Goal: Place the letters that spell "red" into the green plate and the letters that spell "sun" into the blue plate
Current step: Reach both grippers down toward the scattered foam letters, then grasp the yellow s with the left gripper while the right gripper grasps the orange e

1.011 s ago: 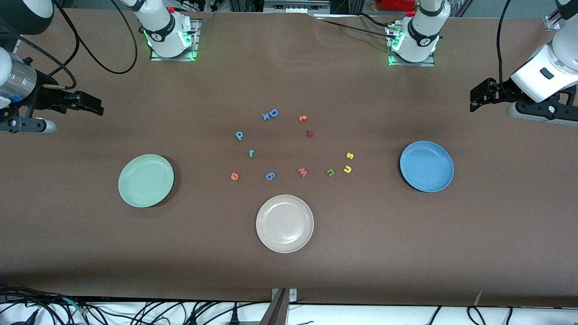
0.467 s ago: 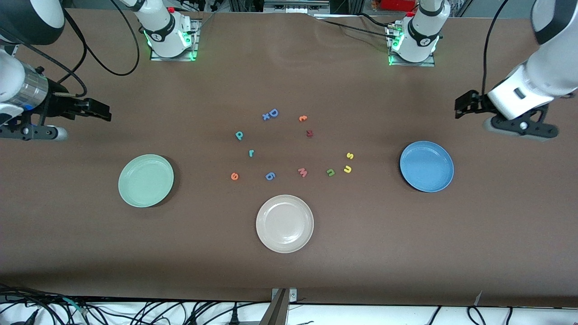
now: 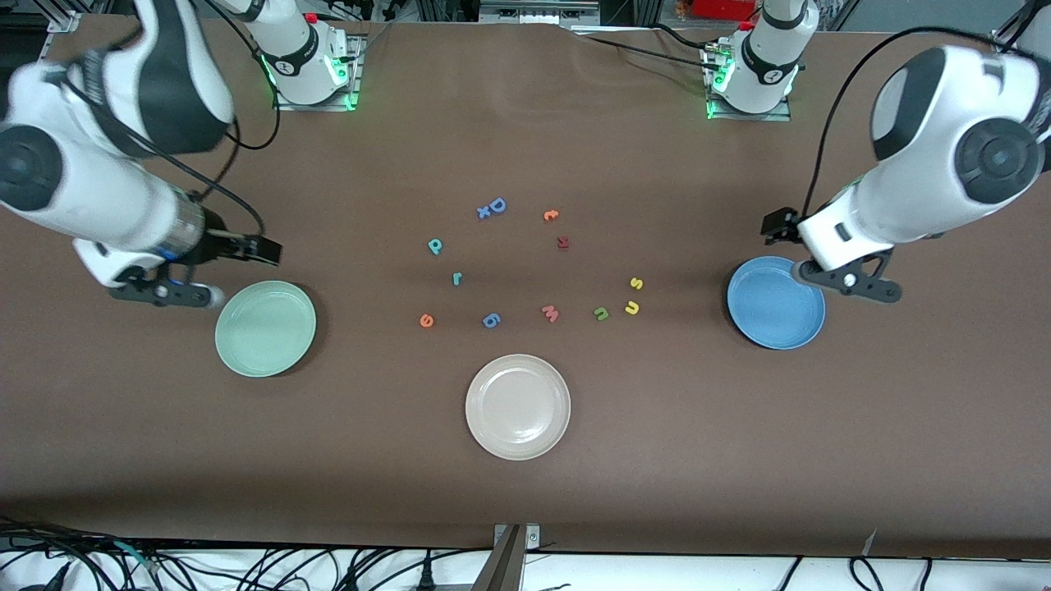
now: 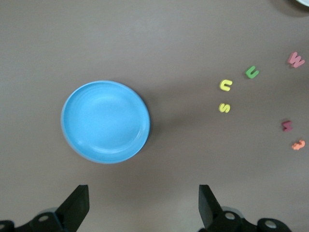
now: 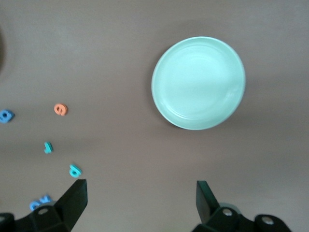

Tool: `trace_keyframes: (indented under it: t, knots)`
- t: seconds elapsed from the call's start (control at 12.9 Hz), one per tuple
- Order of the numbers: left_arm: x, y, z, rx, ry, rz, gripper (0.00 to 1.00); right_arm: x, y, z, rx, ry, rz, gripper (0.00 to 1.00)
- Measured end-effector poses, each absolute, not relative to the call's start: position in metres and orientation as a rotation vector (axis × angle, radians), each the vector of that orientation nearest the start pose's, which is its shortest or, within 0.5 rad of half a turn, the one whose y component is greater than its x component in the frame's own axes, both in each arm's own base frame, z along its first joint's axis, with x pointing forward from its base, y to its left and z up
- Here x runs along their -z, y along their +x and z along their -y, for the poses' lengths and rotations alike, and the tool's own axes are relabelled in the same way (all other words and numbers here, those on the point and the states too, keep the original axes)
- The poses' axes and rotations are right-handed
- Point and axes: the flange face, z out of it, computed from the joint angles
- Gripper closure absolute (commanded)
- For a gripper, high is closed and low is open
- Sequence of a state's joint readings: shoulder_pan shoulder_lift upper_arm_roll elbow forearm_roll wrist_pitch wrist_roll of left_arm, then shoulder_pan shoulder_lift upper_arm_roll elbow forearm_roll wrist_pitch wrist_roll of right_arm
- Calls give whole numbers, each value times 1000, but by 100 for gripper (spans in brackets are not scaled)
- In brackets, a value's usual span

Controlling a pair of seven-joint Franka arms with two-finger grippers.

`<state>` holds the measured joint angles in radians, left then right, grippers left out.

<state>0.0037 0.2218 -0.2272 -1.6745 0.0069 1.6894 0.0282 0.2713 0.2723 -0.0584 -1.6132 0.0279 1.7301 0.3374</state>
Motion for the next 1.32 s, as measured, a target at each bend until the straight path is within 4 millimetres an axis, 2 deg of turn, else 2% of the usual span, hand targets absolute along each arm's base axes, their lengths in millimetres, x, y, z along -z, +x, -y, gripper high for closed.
trace_keyframes:
  t: [0.39, 0.62, 0.78, 1.01, 1.32]
  knots:
    - [-385, 598, 208, -312, -3134, -302, 0, -392, 622, -203, -176, -3158, -390, 0]
    - [-349, 598, 237, -297, -3134, -257, 0, -351, 626, -234, -88, -3135, -472, 0]
    - [-322, 589, 258, -251, -3123, -215, 0, -329, 622, -248, -42, -3115, -527, 0]
    - [-279, 569, 276, -215, -3108, -194, 0, -299, 611, -266, 15, -3074, -638, 0]
    - [-226, 547, 280, -185, -3135, -102, 0, -264, 594, -293, 69, -3008, -799, 0]
